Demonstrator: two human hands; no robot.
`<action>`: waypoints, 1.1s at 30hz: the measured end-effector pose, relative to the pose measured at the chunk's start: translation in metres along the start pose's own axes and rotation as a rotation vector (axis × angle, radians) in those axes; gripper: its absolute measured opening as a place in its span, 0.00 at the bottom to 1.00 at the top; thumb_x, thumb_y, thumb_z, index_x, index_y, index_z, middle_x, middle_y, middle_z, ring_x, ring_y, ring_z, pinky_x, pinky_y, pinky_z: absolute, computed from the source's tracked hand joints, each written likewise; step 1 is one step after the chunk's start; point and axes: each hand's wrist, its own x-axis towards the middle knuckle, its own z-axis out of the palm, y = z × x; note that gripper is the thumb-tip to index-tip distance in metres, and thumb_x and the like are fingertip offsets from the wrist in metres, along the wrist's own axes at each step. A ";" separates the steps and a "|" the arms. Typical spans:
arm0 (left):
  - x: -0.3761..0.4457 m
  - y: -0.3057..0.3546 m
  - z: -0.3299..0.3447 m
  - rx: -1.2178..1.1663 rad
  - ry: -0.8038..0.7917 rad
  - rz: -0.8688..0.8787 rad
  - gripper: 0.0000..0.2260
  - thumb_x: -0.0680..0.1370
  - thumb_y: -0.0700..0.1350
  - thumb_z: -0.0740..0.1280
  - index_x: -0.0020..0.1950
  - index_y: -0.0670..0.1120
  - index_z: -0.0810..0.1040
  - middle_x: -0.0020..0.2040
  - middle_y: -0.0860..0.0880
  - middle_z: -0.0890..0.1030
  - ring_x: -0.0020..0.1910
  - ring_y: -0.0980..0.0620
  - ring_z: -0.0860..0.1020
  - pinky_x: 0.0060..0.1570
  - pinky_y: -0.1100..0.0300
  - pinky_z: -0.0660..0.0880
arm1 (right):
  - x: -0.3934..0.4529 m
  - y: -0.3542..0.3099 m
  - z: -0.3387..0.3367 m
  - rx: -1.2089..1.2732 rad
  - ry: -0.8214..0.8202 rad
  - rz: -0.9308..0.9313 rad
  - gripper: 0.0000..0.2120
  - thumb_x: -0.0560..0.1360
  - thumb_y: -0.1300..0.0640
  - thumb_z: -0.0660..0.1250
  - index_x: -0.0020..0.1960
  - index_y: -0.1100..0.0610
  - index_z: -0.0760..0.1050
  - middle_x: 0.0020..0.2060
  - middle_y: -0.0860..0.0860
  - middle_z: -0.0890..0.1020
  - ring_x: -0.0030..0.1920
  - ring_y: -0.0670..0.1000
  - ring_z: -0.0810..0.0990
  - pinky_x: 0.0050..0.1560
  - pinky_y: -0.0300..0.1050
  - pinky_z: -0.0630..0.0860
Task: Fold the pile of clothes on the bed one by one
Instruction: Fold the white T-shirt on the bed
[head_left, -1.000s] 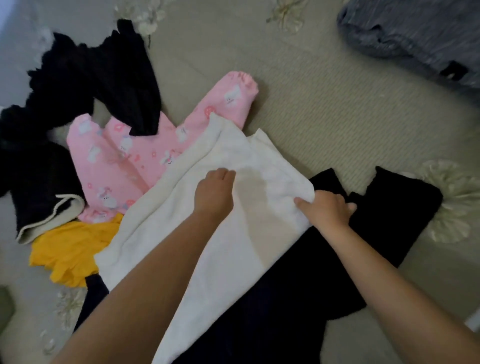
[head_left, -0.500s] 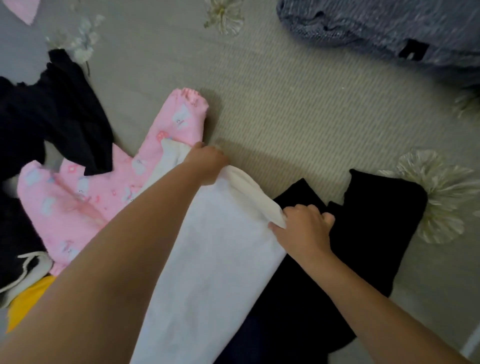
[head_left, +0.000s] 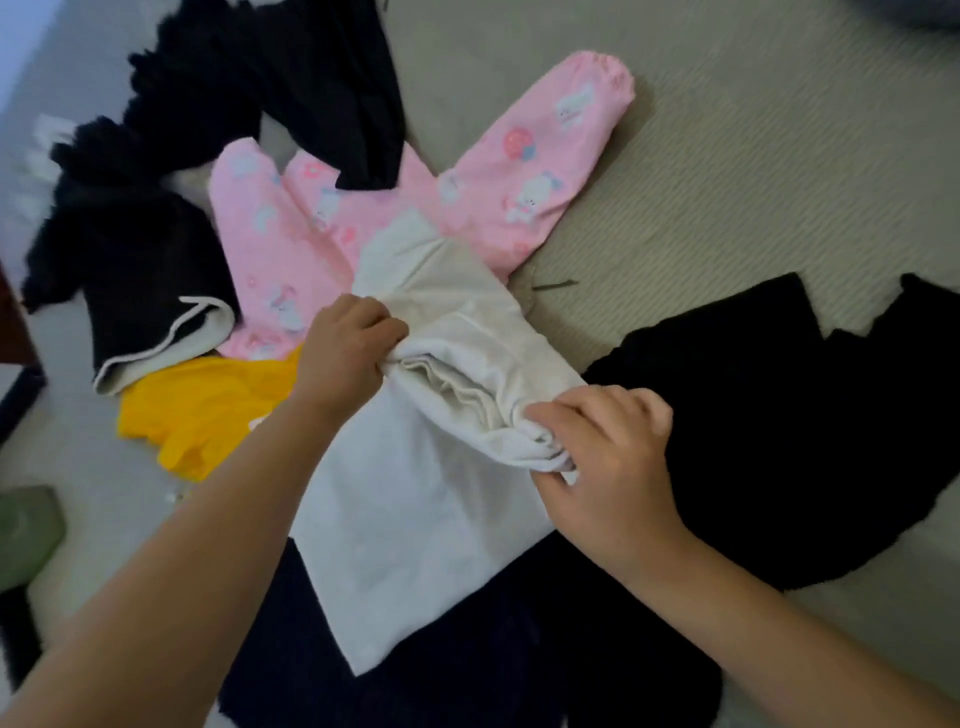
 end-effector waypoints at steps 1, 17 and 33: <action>-0.019 -0.007 -0.002 -0.004 0.018 -0.005 0.08 0.58 0.28 0.71 0.34 0.35 0.80 0.32 0.39 0.78 0.30 0.40 0.77 0.30 0.53 0.73 | -0.012 -0.016 0.009 0.008 -0.009 -0.034 0.10 0.58 0.66 0.72 0.38 0.56 0.82 0.33 0.50 0.79 0.38 0.47 0.74 0.48 0.43 0.61; -0.165 -0.091 0.000 -0.452 0.397 -0.396 0.08 0.69 0.27 0.63 0.40 0.38 0.78 0.49 0.40 0.79 0.50 0.49 0.73 0.50 0.70 0.67 | -0.148 -0.163 0.138 0.022 0.033 -0.186 0.11 0.58 0.69 0.71 0.37 0.57 0.82 0.29 0.49 0.77 0.30 0.50 0.78 0.51 0.46 0.63; -0.295 -0.097 0.117 -0.364 -0.410 -0.266 0.24 0.70 0.27 0.66 0.66 0.32 0.67 0.68 0.32 0.64 0.66 0.33 0.66 0.67 0.52 0.59 | -0.241 -0.133 0.195 -0.526 -0.502 -0.247 0.12 0.57 0.58 0.71 0.41 0.56 0.82 0.35 0.50 0.80 0.41 0.51 0.73 0.50 0.49 0.64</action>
